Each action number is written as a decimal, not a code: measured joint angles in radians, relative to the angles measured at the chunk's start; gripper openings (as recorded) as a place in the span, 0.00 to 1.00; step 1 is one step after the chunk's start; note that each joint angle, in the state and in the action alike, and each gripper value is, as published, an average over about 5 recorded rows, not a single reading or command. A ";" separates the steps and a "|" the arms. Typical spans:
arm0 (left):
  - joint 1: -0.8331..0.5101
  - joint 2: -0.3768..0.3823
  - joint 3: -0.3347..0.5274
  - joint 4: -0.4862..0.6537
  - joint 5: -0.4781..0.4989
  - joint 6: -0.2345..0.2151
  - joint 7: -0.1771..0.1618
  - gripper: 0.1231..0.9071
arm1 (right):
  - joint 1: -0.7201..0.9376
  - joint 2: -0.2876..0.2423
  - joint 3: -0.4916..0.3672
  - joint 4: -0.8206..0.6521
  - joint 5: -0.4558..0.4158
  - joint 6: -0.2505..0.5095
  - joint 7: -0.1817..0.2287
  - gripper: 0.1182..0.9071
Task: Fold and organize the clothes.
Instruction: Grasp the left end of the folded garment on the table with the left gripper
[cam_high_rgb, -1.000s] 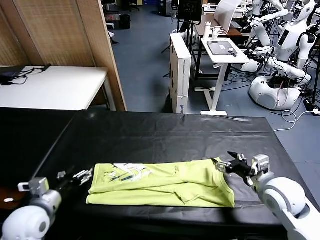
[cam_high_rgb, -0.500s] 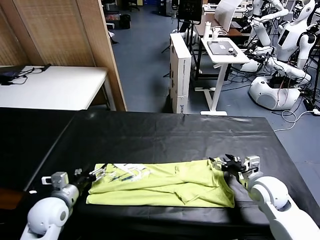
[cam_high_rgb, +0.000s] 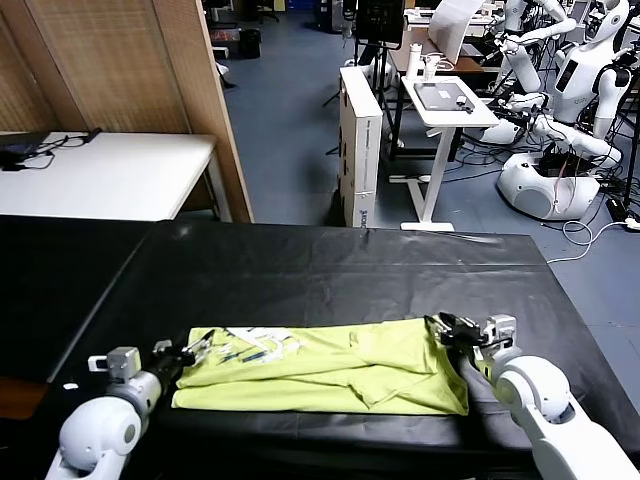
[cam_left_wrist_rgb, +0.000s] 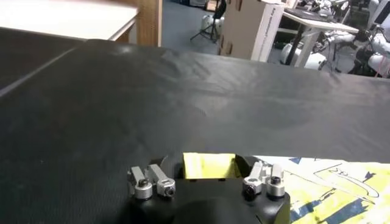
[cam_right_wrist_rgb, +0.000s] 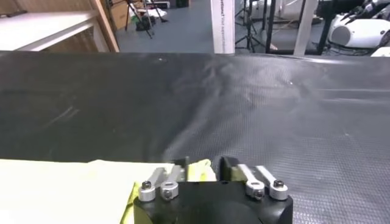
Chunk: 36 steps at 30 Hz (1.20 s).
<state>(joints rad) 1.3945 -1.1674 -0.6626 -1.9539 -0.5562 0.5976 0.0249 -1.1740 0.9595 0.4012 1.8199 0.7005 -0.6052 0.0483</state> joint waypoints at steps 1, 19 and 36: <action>-0.001 0.000 0.000 0.000 0.002 -0.002 0.001 0.10 | -0.001 0.004 0.000 0.000 -0.002 0.003 0.001 0.03; -0.083 0.028 -0.006 0.065 -0.023 -0.015 0.001 0.03 | 0.026 0.076 0.011 -0.035 0.017 0.074 0.006 0.04; -0.024 0.092 -0.078 0.007 -0.150 0.041 -0.001 0.98 | -0.074 -0.025 0.073 0.087 -0.107 0.411 -0.175 0.99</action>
<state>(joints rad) 1.3707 -1.0752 -0.7406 -1.9471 -0.7060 0.6391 0.0243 -1.2477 0.9346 0.4746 1.9070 0.5931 -0.1945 -0.1269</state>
